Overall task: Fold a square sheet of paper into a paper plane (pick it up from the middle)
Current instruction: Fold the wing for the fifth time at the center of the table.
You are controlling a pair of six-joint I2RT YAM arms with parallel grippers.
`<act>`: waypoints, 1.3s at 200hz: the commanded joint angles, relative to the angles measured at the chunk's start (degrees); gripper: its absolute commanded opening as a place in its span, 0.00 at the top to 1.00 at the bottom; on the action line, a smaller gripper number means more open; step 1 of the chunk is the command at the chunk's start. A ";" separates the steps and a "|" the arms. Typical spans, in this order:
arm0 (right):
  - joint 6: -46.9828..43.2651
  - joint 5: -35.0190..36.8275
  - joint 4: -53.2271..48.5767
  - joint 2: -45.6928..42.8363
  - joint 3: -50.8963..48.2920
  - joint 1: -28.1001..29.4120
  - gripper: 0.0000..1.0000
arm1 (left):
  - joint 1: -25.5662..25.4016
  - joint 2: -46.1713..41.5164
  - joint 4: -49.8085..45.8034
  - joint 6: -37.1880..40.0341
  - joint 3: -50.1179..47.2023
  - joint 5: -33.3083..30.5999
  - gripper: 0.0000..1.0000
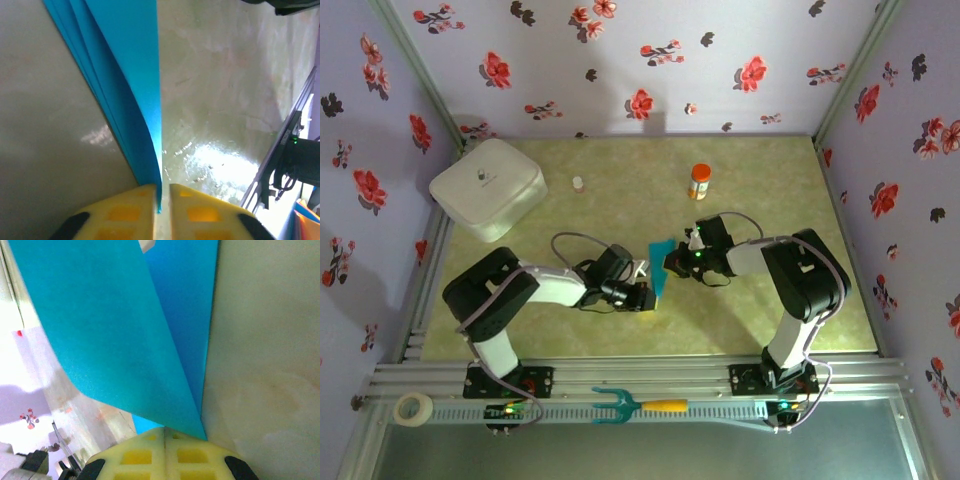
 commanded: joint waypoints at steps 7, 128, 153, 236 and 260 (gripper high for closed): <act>-0.33 6.43 -6.34 2.56 -1.21 0.38 0.99 | -1.08 -5.51 -7.20 0.85 -2.39 -0.06 0.77; 0.73 6.43 -5.40 2.27 -1.51 0.67 0.99 | 0.96 4.27 -7.68 4.09 15.66 -2.37 0.98; 0.81 6.48 -5.42 1.94 -1.64 0.72 0.99 | 1.12 6.51 -7.78 4.33 16.54 -2.23 0.99; 0.77 6.59 -5.48 1.87 -1.74 0.75 0.99 | 2.15 9.76 -8.32 5.63 14.43 -1.96 0.99; 0.65 6.65 -5.61 2.03 -1.75 0.72 1.00 | 2.06 9.66 -9.01 5.91 12.51 -2.38 0.99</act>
